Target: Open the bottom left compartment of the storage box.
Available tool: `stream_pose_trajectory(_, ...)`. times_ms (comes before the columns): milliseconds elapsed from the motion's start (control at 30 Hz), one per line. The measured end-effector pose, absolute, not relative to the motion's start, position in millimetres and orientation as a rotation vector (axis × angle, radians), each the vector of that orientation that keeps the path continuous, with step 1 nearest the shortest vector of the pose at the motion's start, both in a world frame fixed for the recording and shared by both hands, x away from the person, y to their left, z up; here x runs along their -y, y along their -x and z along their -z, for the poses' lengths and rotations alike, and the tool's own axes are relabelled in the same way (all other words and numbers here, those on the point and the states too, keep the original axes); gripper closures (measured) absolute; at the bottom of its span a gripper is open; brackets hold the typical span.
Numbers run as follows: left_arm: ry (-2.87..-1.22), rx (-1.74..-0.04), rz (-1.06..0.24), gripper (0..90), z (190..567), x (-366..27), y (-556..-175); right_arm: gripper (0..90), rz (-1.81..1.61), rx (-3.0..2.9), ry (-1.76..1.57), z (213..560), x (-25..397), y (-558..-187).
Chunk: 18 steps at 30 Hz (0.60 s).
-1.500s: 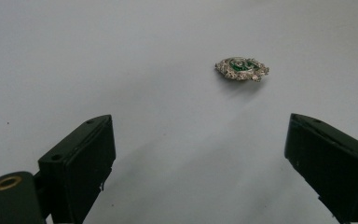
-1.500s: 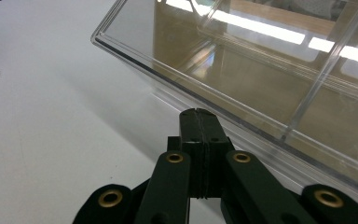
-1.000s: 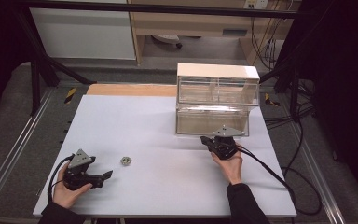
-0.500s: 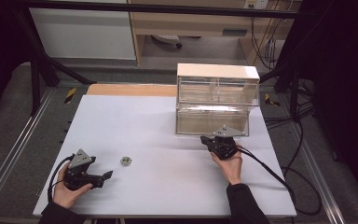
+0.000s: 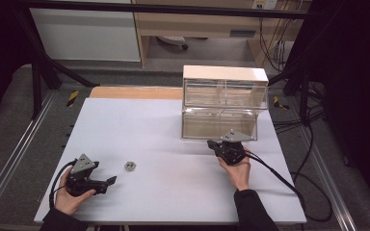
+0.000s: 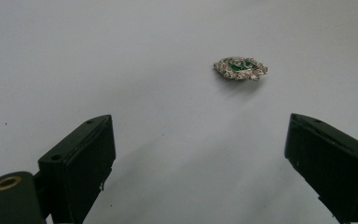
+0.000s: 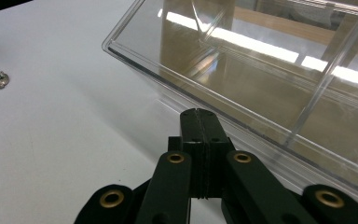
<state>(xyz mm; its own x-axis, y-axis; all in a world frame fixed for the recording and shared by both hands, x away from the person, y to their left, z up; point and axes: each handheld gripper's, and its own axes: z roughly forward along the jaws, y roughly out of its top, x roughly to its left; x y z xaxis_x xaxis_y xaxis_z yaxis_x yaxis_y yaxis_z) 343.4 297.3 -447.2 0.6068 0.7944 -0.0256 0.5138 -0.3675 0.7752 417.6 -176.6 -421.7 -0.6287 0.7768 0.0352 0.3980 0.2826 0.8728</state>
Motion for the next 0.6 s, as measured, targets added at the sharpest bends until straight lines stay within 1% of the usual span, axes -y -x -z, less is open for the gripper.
stream_pose_trajectory(600, -2.051, -1.028, -0.458, 8.0, 447.1, -297.3, -343.2, 90.0, -1.307, -2.138, -1.034, 417.3, 177.6, -412.9)
